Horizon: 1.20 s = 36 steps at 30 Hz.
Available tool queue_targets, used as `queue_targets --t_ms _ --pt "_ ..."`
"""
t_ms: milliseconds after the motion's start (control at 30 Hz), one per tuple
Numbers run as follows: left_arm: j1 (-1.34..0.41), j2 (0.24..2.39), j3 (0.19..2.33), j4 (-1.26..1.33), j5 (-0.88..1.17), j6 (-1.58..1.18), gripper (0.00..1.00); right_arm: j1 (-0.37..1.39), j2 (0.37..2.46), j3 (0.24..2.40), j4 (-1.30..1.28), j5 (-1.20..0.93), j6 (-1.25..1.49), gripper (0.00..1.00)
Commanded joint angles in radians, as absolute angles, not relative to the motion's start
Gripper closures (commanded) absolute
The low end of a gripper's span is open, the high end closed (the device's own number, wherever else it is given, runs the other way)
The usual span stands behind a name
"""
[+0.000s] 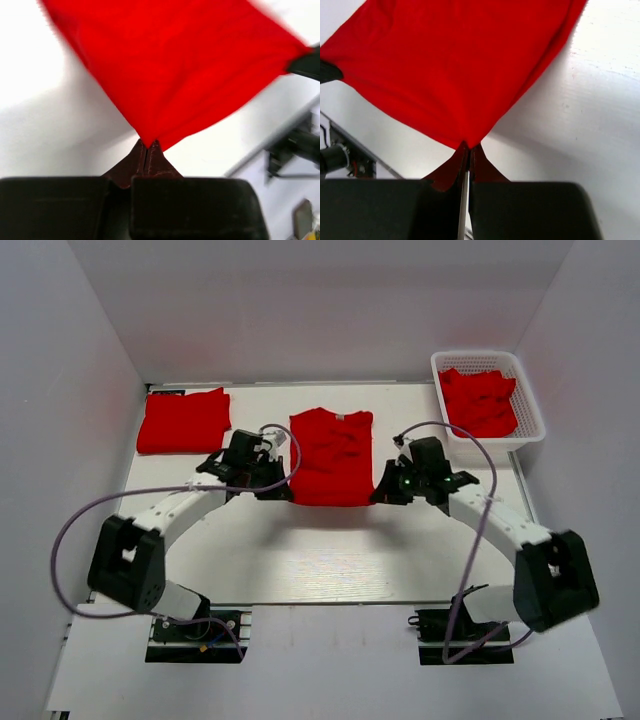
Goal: Fold and stack the t-shirts
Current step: Grab one side of the 2/3 rectangular tshirt with both arms, then fold the long partially folded tshirt into a neat square
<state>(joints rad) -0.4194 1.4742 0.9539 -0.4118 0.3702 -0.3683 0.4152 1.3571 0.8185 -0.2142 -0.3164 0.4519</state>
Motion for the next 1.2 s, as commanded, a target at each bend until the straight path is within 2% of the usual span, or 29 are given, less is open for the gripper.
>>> queue_targets --t_ms 0,167,333,467,533,833,1167 --pt "-0.429 1.323 0.943 -0.492 0.429 -0.394 1.0 0.413 1.243 0.822 -0.405 -0.301 0.405 1.0" --pt "-0.439 1.243 1.037 -0.538 0.405 -0.394 1.0 0.407 1.118 0.917 -0.492 -0.29 0.37 1.0" --pt "-0.439 1.296 1.087 -0.511 0.327 -0.416 1.0 0.4 1.124 0.965 -0.425 -0.227 0.385 1.0" --pt "-0.417 1.368 1.166 -0.472 0.262 -0.437 1.0 0.4 1.222 1.029 -0.355 -0.178 0.425 1.0" --pt "-0.417 1.444 1.237 -0.515 0.16 -0.451 1.0 0.4 1.253 1.057 -0.347 -0.144 0.423 1.0" --pt "-0.399 1.657 1.38 -0.48 0.103 -0.483 1.0 0.379 1.568 1.313 -0.377 -0.046 0.396 1.0" --pt "-0.358 1.778 1.485 -0.477 0.061 -0.474 1.0 0.348 1.792 1.465 -0.31 -0.135 0.387 1.0"
